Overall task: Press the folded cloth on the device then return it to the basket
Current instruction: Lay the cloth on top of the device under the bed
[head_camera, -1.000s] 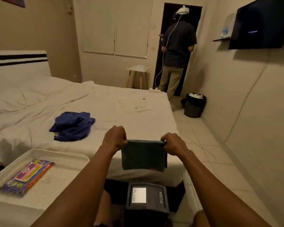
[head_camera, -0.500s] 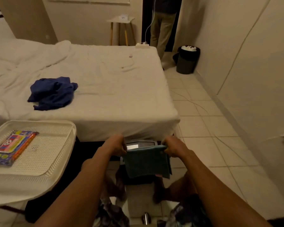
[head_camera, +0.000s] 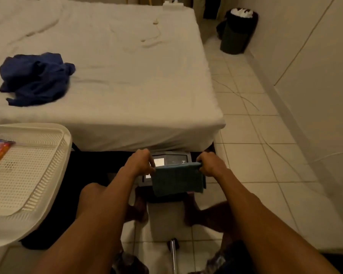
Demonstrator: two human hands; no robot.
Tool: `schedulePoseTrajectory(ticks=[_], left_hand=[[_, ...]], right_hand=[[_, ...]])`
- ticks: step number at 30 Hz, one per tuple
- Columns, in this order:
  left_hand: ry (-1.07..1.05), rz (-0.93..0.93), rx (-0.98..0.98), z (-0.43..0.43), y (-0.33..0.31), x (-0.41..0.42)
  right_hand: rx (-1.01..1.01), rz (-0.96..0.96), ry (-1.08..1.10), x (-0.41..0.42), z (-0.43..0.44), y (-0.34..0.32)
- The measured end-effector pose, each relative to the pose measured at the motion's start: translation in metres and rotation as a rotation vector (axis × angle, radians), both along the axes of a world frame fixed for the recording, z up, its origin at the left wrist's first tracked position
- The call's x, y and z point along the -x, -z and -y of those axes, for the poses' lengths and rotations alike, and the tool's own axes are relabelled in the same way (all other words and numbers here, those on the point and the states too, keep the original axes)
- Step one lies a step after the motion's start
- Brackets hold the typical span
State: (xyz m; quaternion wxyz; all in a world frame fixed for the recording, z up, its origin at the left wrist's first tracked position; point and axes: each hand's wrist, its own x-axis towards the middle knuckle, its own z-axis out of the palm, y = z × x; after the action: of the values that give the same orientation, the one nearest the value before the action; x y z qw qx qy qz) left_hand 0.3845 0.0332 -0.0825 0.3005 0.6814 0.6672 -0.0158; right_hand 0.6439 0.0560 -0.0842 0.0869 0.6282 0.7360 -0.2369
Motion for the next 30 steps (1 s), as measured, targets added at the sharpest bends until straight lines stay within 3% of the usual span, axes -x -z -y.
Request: schedulePoseTrajectory(ticks=[9,20,26,30], left_hand=[[-0.154,0.041,-0.151,-0.046,0.051,-0.002],[-0.377,0.091,-0.269,-0.072,0.101,-0.004],[-0.346,0.069,-0.38,-0.049,0.108,-0.01],[-0.208,-0.001,-0.395,-0.017,0.142,-0.001]], right_hand=[[-0.066,-0.007,0.198,0.006,-0.05,0.053],[-0.297,-0.218,0.571,0.025,-0.053,0.089],[-0.484,-0.118,0.364,0.036,-0.032,0.11],[-0.502,-0.243,0.135,0.064,-0.004,0.134]])
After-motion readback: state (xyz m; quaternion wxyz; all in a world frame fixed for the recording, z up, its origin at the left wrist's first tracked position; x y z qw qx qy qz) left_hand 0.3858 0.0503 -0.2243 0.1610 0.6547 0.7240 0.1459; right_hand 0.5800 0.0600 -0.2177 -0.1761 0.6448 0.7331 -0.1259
